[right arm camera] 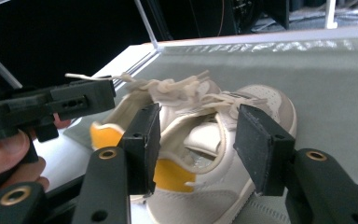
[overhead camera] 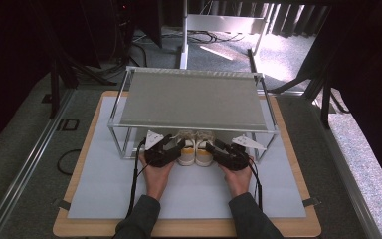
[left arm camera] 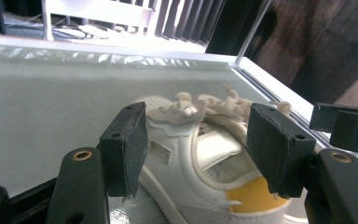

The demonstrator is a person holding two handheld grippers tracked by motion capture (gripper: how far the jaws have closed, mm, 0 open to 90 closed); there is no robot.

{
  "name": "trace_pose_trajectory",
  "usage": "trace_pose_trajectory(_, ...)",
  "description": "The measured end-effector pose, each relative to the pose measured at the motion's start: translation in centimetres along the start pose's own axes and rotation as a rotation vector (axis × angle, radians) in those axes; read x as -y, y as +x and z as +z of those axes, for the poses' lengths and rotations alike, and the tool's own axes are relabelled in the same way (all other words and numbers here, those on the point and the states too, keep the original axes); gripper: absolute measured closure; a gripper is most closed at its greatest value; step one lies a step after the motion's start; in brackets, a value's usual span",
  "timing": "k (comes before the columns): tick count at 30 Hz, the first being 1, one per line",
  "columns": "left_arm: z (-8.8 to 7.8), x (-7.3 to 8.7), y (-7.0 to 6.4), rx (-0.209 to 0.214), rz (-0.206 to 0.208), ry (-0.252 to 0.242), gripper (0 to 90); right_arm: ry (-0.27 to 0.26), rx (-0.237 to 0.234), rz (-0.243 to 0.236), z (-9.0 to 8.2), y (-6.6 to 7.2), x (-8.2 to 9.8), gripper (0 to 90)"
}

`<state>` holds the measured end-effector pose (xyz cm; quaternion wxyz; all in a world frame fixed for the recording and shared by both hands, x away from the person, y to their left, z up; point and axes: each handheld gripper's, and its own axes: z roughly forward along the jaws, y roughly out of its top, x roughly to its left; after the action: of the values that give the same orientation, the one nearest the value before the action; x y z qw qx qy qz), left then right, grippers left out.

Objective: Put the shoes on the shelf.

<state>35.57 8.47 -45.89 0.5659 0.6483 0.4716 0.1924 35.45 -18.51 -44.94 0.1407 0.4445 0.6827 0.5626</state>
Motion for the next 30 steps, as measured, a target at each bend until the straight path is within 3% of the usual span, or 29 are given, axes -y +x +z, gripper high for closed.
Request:
trace_pose_trajectory(5, -0.8, -0.1, -0.5, 0.005, 0.045, 0.005, 35.9, -0.005, 0.017, -0.023, -0.7, 0.3, 0.1, 43.2)
trace_pose_trajectory(8, -1.4, -0.1, -1.0, 0.013, 0.063, 0.002, 34.9, 0.018, 0.0, -0.038, -1.0, 0.4, 0.2, 40.9)
trace_pose_trajectory(15, -2.3, 0.4, -2.3, -0.007, 0.154, 0.026, 30.5, 0.059, 0.035, -0.135, -1.4, 1.4, 0.6, 33.6)
trace_pose_trajectory(20, -2.4, 0.8, -2.5, -0.021, 0.168, 0.054, 27.2, 0.11, 0.065, -0.181, -0.9, 2.1, 1.1, 29.2)
trace_pose_trajectory(27, -1.4, 1.8, -2.4, -0.031, 0.153, 0.134, 21.4, 0.163, 0.102, -0.168, 0.3, 2.2, 1.8, 27.8)
trace_pose_trajectory(30, -0.9, 2.1, -2.5, -0.038, 0.17, 0.172, 18.8, 0.177, 0.114, -0.175, 0.6, 2.3, 2.1, 27.5)
